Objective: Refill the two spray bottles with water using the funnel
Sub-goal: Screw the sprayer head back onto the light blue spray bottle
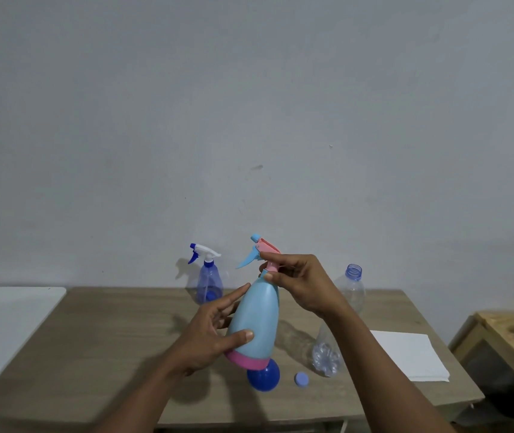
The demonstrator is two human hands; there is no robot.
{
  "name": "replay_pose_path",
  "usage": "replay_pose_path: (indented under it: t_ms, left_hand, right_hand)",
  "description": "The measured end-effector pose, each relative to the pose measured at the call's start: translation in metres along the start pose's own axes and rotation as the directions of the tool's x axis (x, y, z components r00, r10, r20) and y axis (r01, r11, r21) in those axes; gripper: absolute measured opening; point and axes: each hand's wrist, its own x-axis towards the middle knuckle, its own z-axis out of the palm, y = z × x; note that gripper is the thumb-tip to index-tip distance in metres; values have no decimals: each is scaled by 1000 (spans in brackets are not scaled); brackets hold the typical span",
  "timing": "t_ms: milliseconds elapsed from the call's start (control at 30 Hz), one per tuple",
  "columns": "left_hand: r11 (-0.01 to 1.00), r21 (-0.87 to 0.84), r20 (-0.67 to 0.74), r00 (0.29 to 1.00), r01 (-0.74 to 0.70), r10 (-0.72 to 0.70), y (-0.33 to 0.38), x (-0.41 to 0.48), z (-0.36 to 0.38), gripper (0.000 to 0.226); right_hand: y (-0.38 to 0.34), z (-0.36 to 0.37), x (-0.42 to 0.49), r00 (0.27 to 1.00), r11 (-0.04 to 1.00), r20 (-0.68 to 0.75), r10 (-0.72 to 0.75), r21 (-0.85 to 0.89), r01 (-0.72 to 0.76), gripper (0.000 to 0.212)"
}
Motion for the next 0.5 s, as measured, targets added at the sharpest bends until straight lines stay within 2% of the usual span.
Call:
replay_pose_path:
  t_ms: [300,367,500]
  left_hand:
    - [990,123,-165,982,-68,88,-3,-1,10,83]
    - [995,76,-137,988,-57,67,-3,2,7,84]
    - [991,-132,-56,998,7,-15,1,4,0,80]
  right_hand:
    - [1,12,4,994,982,-110,-24,-189,3,37]
    - [0,11,4,994,981,-108,-18,-192,-4,35]
    - [-8,5,5,997,992,-70,-36,-122,28,34]
